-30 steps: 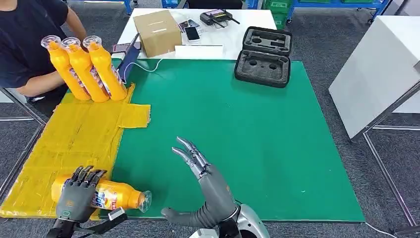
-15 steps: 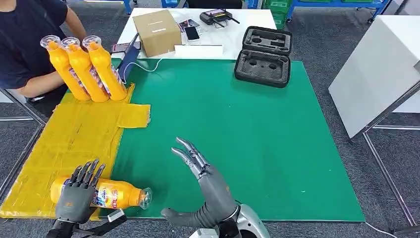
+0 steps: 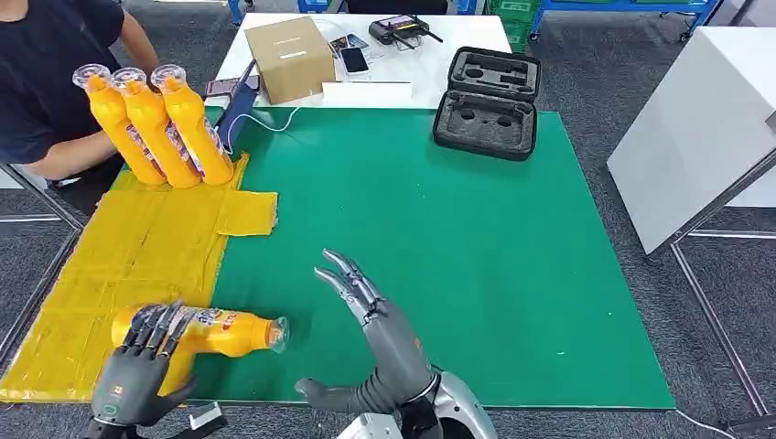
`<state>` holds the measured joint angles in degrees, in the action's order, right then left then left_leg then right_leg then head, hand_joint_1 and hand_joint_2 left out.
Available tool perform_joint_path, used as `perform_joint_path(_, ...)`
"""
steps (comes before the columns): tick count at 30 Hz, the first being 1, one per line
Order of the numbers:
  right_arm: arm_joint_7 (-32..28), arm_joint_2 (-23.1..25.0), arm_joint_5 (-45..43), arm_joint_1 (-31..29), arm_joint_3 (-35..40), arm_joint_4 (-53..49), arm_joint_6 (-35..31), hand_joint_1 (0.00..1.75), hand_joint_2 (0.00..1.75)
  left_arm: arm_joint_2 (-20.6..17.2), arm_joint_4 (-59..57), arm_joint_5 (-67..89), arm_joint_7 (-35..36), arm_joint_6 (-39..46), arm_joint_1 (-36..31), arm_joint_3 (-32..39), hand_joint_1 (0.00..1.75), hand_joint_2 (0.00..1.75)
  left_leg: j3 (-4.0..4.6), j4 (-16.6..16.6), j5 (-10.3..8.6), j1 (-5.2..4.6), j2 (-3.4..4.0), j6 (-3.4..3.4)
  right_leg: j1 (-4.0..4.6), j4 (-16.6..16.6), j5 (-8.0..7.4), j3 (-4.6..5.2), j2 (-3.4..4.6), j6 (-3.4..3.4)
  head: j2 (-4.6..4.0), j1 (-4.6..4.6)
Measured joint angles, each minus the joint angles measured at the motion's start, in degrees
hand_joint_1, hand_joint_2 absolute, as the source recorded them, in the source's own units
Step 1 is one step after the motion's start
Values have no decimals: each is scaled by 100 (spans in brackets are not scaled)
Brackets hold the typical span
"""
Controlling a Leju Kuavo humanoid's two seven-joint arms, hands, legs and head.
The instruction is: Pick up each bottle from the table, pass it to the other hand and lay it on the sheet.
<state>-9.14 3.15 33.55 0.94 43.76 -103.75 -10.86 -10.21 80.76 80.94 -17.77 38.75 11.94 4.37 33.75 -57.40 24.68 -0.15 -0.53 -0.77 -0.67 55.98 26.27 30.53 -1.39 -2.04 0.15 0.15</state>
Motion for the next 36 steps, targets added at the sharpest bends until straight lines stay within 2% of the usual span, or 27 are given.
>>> perform_joint_path(5, 2, 24, -2, -26, 0, 48, 0, 0, 175, 0, 81, -15, -26, 7, 48, 98, 0, 0, 2, 0, 0, 1, 1, 0, 1, 0, 0, 1, 0, 0, 0, 4)
perform_joint_path(9, 13, 31, -15, -43, 0, 81, -9, 0, 175, 53, 166, -488, -368, 26, 62, 227, 0, 0, 4, 0, 0, 1, 1, 0, 0, 0, 0, 5, 0, 0, 0, 4)
perform_joint_path(13, 70, 74, 105, -28, 0, 92, -46, 0, 175, 337, 385, -1715, -940, -208, -47, 536, 0, 0, 3, -1, 1, 1, -1, 1, 0, -2, 1, 63, -1, 1, 0, 2)
perform_joint_path(15, 113, 122, 262, 24, -2, 92, -120, 0, 175, 585, 635, -3183, -1215, -797, -217, 760, 0, 0, 6, -1, 1, 0, -2, 1, 0, -2, 1, 65, -1, 1, 0, 4)
perform_joint_path(16, 129, 153, 324, 66, -7, 92, -162, 0, 0, 739, 776, -3940, -1233, -1285, -344, 872, 0, 0, 7, -1, 1, 0, -3, 0, 0, -2, 1, 64, -1, 0, 0, 4)
perform_joint_path(21, 160, 308, 636, 218, -212, 65, -435, 0, 0, 1281, 1519, -6325, -657, -3741, -947, 1473, 0, 0, 11, -3, -10, 0, 2, 0, 1, 1, -19, 14, 1, 11, 0, 4)
perform_joint_path(24, 142, 402, 730, 320, -454, 57, -596, 0, 0, 1421, 1905, -7040, -396, -4687, -1015, 1482, 0, 0, 13, -4, -10, 0, 8, 0, 0, 1, -19, 18, 4, 10, 0, 4)
perform_joint_path(34, 50, 492, 774, 432, -717, 50, -667, 0, 0, 1539, 2271, -7136, -313, -4850, -997, 1370, 0, 0, 24, -4, -9, -1, 8, 1, 0, 0, -19, 31, 5, 10, 0, 0)
perform_joint_path(36, -153, 612, 597, 522, -883, 11, -828, 0, 0, 1600, 2502, -7287, -474, -5178, -888, 1172, 0, 0, 24, -3, -9, 1, 9, 1, 1, 0, -19, 33, 5, 10, 0, 0)
